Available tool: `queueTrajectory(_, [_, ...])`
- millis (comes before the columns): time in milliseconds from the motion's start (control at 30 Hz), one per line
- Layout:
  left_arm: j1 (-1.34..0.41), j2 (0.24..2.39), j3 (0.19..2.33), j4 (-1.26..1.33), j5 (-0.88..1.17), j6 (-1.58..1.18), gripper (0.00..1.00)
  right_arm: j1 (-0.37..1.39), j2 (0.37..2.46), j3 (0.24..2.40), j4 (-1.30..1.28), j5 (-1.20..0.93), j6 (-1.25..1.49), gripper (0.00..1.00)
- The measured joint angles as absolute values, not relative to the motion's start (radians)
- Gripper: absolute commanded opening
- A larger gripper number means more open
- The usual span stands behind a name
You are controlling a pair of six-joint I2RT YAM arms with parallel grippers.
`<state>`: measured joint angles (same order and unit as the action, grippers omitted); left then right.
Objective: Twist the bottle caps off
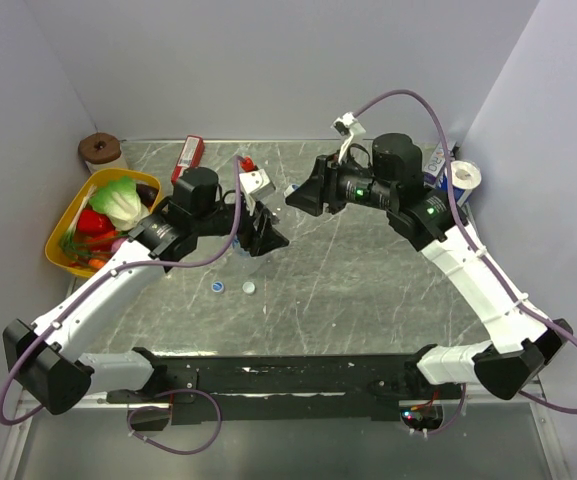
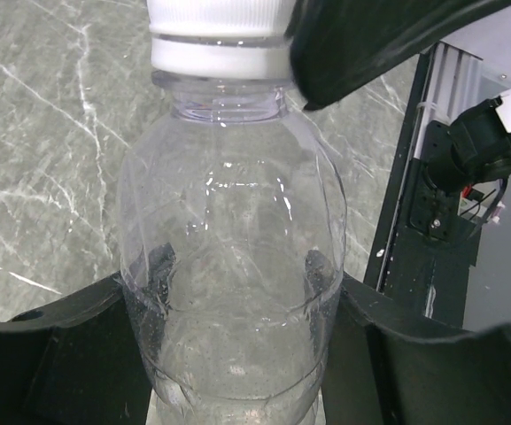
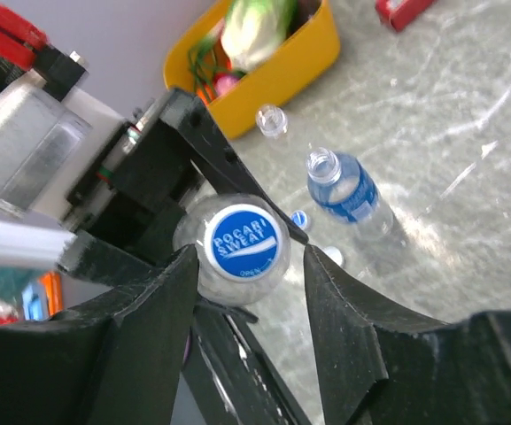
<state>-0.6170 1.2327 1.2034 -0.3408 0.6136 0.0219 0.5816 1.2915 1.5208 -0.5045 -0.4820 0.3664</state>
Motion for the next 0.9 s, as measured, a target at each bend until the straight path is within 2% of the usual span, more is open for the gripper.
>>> queueTrajectory(200, [-0.617,1.233,1.203,-0.341,0.603,0.022,0.53,0.591,1.256,1.464,-0.386,-0.456,0.429,0.62])
queueTrajectory(567, [-0.619,1.22,1.203,-0.34,0.592,0.022,0.52,0.599,1.259,1.467,-0.352,-0.405,0.437,0.33])
queueTrajectory(900, [-0.612,1.197,1.196,-0.35,0.613,0.027,0.54,0.6,1.259,1.452,-0.308,-0.46,0.41,0.25])
